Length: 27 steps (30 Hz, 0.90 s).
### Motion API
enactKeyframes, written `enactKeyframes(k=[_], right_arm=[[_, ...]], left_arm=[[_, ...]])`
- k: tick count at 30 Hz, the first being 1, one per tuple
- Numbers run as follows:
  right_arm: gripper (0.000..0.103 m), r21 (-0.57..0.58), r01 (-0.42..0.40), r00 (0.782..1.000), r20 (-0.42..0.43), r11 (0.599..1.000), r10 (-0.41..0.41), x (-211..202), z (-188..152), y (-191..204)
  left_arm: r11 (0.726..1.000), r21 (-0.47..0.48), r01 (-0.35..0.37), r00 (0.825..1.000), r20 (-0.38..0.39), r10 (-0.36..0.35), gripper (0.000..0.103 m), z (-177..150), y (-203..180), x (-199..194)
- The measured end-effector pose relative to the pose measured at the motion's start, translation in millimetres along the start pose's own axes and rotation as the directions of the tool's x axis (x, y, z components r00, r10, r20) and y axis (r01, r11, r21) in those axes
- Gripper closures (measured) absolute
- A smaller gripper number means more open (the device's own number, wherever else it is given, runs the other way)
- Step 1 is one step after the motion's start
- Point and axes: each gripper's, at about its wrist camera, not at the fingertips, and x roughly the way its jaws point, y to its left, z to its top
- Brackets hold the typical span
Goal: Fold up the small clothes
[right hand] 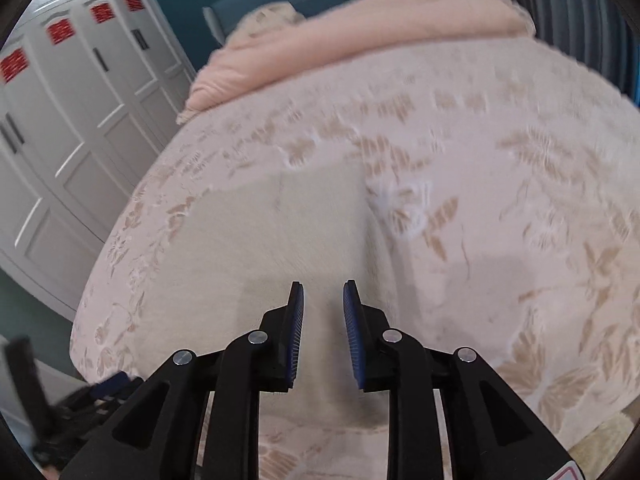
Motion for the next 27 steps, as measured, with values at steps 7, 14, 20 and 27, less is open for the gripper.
enactKeyframes(k=[7,14,20,27], right_arm=[[0.102,-0.039,0.064,0.979,-0.194,0.997,-0.071,60.8,-28.7,-8.6],[0.103,-0.09,0.112,0.972,-0.197,0.99,-0.128,45.5,-33.1,-11.6],[0.1,-0.017,0.063,0.99,-0.129,0.998,-0.065,12.1,-29.5,-6.3],[0.09,-0.075,0.14,0.987,-0.073,0.987,-0.146,-26.2,-63.9,16.3]], left_arm=[[0.998,0.063,-0.008,1.0,-0.022,0.009,0.043,17.1,-31.4,27.7],[1.0,0.001,-0.028,0.992,-0.119,0.028,0.04,7.6,-21.3,60.9],[0.998,0.05,-0.048,0.994,-0.095,0.052,0.042,6.4,-34.6,42.7],[0.993,0.103,-0.058,0.996,-0.058,0.064,0.036,-7.5,-53.0,18.9]])
